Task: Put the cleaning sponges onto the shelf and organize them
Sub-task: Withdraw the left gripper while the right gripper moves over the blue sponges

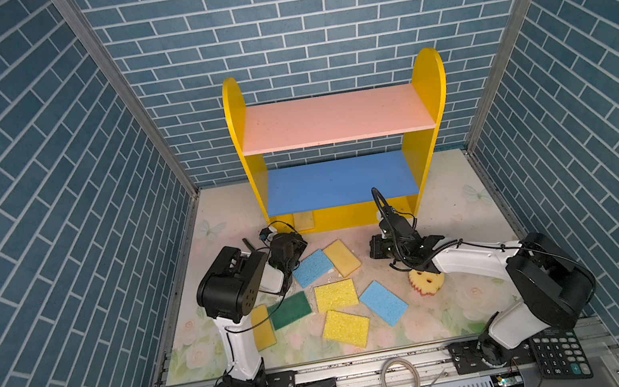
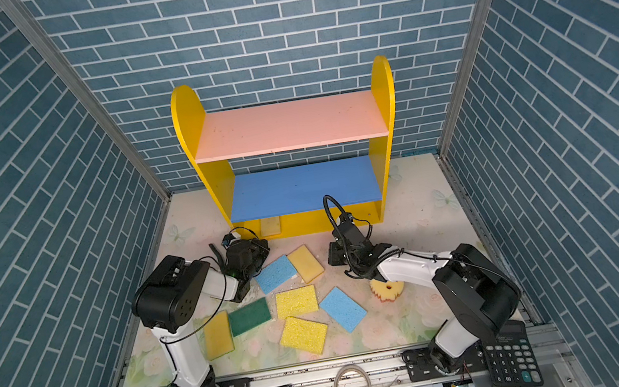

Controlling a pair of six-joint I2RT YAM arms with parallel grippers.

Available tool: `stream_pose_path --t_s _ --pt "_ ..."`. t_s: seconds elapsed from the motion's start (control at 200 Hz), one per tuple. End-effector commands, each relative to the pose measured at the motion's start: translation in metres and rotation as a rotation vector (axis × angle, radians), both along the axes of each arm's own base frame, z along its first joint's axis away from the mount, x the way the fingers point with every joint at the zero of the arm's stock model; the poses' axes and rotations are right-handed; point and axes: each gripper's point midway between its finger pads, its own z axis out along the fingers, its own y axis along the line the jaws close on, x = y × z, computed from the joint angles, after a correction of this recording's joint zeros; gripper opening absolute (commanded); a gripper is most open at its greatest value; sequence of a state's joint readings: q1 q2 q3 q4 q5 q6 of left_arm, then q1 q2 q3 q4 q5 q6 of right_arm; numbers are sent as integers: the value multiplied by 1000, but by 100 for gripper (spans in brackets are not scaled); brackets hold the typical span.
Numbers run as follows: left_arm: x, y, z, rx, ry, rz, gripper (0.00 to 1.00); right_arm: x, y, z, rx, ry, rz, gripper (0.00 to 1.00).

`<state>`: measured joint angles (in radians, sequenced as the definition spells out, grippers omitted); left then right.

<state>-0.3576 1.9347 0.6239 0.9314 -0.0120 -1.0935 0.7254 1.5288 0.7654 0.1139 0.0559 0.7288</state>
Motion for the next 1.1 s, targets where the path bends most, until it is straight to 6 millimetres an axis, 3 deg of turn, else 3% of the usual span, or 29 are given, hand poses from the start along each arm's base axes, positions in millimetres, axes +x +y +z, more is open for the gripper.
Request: stream_pose_path --t_s 0.0,0.24,0.505,0.61,0.745,0.875,1.015,1.095 --pt "-16 7 -2 38 31 -14 3 -6 -8 -11 -22 52 -27 0" --pt "-43 19 32 97 -13 -40 4 -31 -27 -18 -83 105 -14 0" --pt "-74 30 63 212 -1 -103 8 -84 -22 -34 -265 221 183 38" --pt "-83 37 82 276 -17 -115 14 -103 -17 -42 -240 257 208 46" --pt "-89 43 101 320 -43 -111 15 -119 -18 -48 -203 284 225 47" --pt "-88 37 105 302 -59 -140 16 -129 -25 -58 -197 314 214 47" --pt "-85 29 88 290 -21 -177 17 -139 -32 -69 -213 340 206 47" --pt "-85 26 77 276 -4 -186 16 -140 -33 -71 -224 339 206 39"
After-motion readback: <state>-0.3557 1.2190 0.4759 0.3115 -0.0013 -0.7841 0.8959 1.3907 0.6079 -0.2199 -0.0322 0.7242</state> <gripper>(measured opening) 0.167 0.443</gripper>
